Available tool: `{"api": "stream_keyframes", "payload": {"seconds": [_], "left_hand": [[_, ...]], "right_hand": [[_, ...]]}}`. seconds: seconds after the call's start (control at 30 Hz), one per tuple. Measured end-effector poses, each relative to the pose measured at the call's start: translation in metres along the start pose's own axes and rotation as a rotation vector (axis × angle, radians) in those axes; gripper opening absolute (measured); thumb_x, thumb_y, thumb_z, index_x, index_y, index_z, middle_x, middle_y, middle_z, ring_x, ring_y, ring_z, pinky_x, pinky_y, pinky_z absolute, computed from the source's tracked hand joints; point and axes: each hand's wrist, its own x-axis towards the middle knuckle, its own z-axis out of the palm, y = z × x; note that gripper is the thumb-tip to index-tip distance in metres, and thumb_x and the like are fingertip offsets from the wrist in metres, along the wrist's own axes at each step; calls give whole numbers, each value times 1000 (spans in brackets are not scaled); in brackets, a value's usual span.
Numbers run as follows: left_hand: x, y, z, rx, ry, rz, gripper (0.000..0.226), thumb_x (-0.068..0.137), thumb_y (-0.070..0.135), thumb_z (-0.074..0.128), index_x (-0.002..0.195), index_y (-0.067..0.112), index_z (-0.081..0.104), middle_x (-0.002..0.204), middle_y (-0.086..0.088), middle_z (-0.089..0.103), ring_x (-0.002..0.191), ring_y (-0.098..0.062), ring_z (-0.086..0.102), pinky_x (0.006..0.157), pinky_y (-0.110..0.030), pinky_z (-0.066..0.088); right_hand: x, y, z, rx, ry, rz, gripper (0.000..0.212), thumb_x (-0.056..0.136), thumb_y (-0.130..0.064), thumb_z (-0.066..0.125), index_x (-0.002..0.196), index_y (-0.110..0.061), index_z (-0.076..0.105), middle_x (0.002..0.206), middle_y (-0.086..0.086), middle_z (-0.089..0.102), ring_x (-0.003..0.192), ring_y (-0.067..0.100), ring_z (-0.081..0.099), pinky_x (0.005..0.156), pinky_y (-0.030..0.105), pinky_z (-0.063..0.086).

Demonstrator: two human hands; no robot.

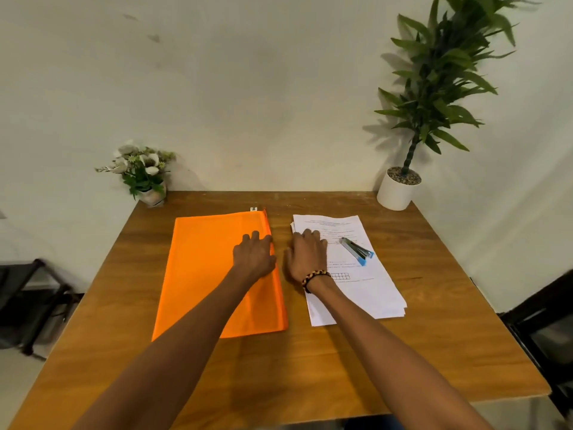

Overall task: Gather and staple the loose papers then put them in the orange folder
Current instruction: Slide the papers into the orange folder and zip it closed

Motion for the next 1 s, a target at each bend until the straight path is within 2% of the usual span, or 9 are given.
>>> {"api": "stream_keyframes", "payload": {"seconds": [0.1, 0.27, 0.33, 0.47, 0.6, 0.7, 0.83, 0.9, 1.0], "left_hand": [[-6, -7, 3, 26, 58, 27, 67, 88, 57, 60, 143, 20, 48, 134, -12, 52, 127, -34, 47, 99, -47, 41], [-12, -47, 13, -57, -69, 63, 81, 84, 78, 48, 153, 41, 28, 162, -12, 21, 152, -34, 16, 117, -60, 19], [-13, -58, 12, -47, -96, 68, 82, 82, 82, 45, 152, 44, 27, 165, -9, 18, 153, -33, 15, 118, -60, 20], [-13, -57, 3, -7, -6, 61, 68, 89, 74, 42, 148, 41, 33, 149, -9, 39, 138, -34, 37, 102, -57, 37], [-7, -63, 1, 6, 71, 69, 66, 95, 65, 40, 155, 42, 22, 139, -12, 45, 129, -34, 42, 97, -56, 41], [-3, -69, 12, 43, 0, 107, 65, 96, 71, 29, 155, 51, 14, 155, -12, 30, 140, -36, 30, 105, -66, 32], [1, -63, 21, 24, -97, 114, 62, 100, 67, 18, 157, 49, 1, 170, -1, -10, 156, -33, -1, 110, -78, 6], [-3, -60, 26, 9, -92, 125, 62, 101, 64, 14, 158, 46, -4, 169, 3, -14, 156, -28, -10, 109, -80, 0], [-6, -60, 27, 1, -61, 120, 66, 100, 64, 19, 159, 42, -2, 170, 3, -6, 157, -27, -5, 110, -80, 1]], "right_hand": [[-13, -22, -1, 153, -109, -63, 14, 92, -18, 50, 100, -11, 59, 105, 16, 65, 100, 37, 59, 67, 37, 41], [-12, -34, 3, 283, -253, 5, 13, 92, -21, 56, 103, -14, 60, 104, 10, 67, 96, 31, 63, 71, 38, 49], [-10, -34, 7, 324, -301, 4, 11, 93, -22, 59, 102, -17, 62, 100, 8, 67, 93, 27, 64, 78, 40, 55], [-11, -31, 14, 381, -322, -22, 8, 93, -26, 59, 90, -19, 62, 88, 5, 69, 82, 23, 65, 76, 40, 56], [-6, -28, 14, 399, -360, -29, 15, 90, -23, 57, 83, -15, 68, 82, 5, 71, 77, 22, 67, 77, 46, 58], [0, -29, 7, 379, -437, -99, 8, 86, -22, 67, 85, -15, 69, 86, 2, 72, 84, 21, 68, 79, 43, 58], [14, -30, 8, 277, -447, -216, 8, 88, -23, 65, 81, -19, 66, 87, 1, 70, 83, 21, 65, 78, 44, 57], [25, -31, 12, 255, -375, -193, 16, 94, -30, 55, 80, -23, 60, 85, 2, 68, 79, 22, 64, 75, 45, 58], [46, -34, 18, 265, -311, -143, 22, 98, -33, 46, 81, -25, 56, 81, 3, 67, 74, 23, 63, 72, 45, 58]]}}
